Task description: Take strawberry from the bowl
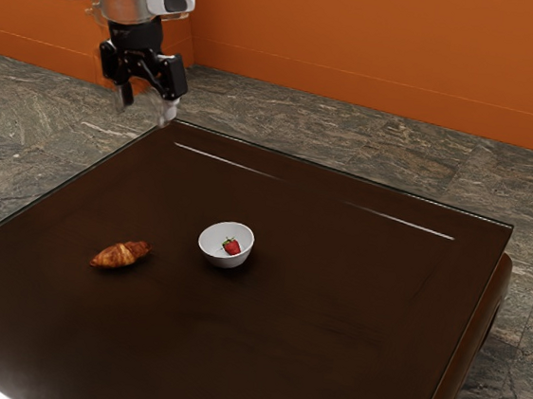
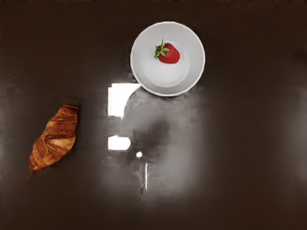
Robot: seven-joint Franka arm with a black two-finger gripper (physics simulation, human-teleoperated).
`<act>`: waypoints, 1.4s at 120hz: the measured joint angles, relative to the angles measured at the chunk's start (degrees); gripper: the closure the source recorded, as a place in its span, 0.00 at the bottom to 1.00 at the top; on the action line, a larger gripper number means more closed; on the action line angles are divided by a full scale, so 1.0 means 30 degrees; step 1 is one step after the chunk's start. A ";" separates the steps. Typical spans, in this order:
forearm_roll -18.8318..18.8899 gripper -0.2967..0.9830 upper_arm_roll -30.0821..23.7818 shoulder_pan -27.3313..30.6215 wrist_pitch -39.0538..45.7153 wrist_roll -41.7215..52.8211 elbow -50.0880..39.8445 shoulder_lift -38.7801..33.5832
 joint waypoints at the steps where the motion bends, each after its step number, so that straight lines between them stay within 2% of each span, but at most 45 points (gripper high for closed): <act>1: -0.0036 0.23 0.0306 -0.0303 -0.0052 0.0003 0.1204 0.0825; 7: -0.0219 0.23 0.1418 -0.1021 -0.0316 0.0019 0.5613 0.3924; 16: -0.0406 0.23 0.1949 -0.1052 -0.0345 -0.0001 0.7786 0.5554; 22: -0.0384 0.23 0.1990 -0.1125 0.0038 -0.0311 0.8168 0.6319; 28: 0.0163 0.23 0.2020 -0.1150 0.0531 -0.1037 0.8304 0.7391; 44: 0.0984 0.23 0.2064 -0.1138 0.3600 -0.3016 0.8338 1.0476; 66: 0.0265 0.23 0.2208 -0.0613 0.6816 -0.6013 0.8325 1.3496; 80: -0.1660 0.23 0.2159 -0.0682 0.8064 -0.7844 0.5919 1.3019; 98: -0.2633 0.23 0.1887 -0.1167 0.8815 -1.0738 0.4595 1.2517; 108: -0.2785 0.23 0.1870 -0.1406 0.8977 -1.2163 0.4278 1.2568; 126: -0.2796 0.24 0.1893 -0.1459 1.0352 -1.4142 0.1271 1.1507; 152: -0.2845 0.41 0.1897 -0.1511 1.1442 -1.6215 0.0830 1.1039; 168: -0.2843 0.47 0.1900 -0.1813 1.1792 -1.7156 -0.0537 1.0422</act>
